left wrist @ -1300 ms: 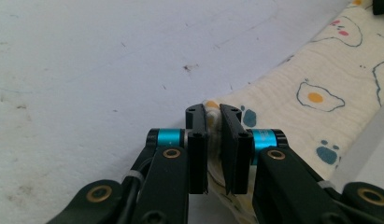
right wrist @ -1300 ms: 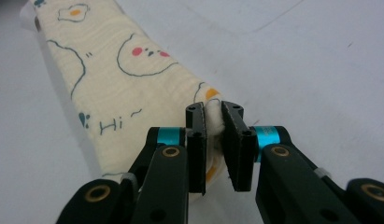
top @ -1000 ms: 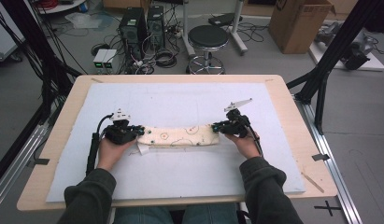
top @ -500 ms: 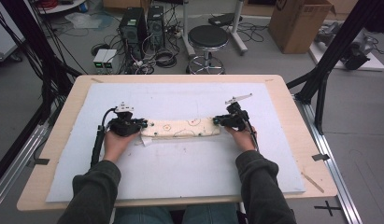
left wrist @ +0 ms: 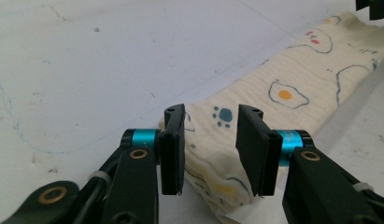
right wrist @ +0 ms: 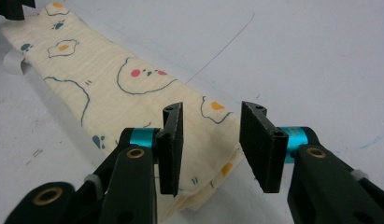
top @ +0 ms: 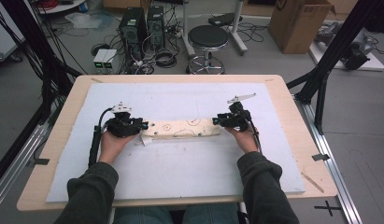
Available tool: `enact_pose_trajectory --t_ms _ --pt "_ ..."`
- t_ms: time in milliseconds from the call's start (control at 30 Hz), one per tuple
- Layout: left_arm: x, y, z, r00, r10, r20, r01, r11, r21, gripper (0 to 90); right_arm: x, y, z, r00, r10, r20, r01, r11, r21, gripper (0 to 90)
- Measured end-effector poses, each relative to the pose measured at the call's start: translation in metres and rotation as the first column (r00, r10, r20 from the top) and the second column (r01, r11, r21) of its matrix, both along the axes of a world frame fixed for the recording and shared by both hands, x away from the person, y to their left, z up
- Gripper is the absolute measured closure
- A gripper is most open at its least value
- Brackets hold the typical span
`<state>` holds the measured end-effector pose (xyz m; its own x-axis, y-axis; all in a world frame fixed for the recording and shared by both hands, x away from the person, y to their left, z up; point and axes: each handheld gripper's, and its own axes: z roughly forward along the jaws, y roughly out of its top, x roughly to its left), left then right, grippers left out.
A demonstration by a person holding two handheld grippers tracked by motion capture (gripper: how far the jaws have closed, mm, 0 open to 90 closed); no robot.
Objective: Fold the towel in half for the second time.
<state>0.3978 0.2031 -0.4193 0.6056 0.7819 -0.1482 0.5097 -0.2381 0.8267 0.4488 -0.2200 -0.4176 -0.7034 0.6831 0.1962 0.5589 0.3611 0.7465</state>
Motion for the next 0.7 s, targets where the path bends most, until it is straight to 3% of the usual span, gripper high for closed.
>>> enact_pose_trajectory --t_ms 200,700 --pt "-0.006 0.001 0.006 0.9995 -0.03 0.008 0.03 0.9995 -0.003 59.9 -0.004 0.001 0.004 1.0 0.004 -0.005 -0.004 0.9998 0.019 54.1" --pt "-0.018 0.002 0.011 0.9984 -0.053 0.021 0.054 0.9979 -0.036 54.2 -0.017 0.005 0.015 0.9996 0.026 0.005 -0.027 0.9982 0.053 42.2"
